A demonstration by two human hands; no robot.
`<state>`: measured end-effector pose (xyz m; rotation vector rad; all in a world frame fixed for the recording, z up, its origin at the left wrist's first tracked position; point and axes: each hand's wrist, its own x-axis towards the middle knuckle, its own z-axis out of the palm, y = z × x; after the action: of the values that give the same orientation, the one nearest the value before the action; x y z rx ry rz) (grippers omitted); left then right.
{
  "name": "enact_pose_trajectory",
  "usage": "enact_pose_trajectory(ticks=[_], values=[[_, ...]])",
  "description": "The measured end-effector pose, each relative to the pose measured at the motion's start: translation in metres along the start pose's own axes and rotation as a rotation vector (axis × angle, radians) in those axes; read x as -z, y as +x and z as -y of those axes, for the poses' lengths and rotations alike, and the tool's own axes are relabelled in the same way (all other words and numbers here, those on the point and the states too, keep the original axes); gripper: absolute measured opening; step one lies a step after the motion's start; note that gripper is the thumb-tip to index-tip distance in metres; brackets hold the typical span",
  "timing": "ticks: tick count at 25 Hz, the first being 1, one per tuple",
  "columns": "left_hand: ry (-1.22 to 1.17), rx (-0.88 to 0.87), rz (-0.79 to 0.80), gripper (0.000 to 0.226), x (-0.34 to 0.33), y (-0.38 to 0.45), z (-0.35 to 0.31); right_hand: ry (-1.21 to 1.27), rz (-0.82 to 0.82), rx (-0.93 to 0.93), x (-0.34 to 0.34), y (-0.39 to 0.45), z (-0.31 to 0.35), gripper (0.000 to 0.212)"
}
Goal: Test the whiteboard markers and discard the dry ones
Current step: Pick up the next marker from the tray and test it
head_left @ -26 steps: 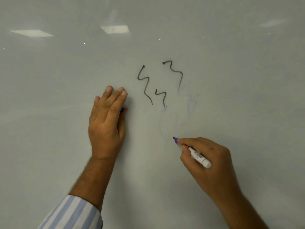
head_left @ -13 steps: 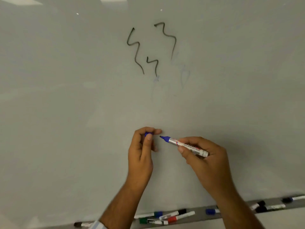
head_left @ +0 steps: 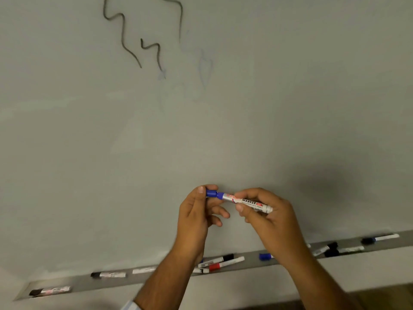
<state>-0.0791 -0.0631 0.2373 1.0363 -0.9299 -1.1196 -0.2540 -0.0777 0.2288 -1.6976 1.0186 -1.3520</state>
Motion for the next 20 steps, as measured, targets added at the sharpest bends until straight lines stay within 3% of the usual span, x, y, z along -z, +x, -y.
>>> enact_pose_trajectory(ticks=[5,11,16,20], values=[[0.092,0.181,0.067,0.043,-0.027,-0.004,0.033,0.057,0.04,-0.098,0.038,-0.012,-0.037,0.02],[0.211,0.215,0.106,0.042,-0.077,-0.004,0.095,0.142,-0.076,-0.271,0.083,-0.043,-0.089,0.016],[0.369,0.269,0.152,0.038,-0.106,-0.009,0.15,0.121,-0.007,-0.458,0.128,-0.075,-0.128,0.013],[0.429,0.462,0.127,0.028,-0.129,-0.018,0.219,0.068,-0.165,-0.692,0.148,-0.133,-0.168,0.014]])
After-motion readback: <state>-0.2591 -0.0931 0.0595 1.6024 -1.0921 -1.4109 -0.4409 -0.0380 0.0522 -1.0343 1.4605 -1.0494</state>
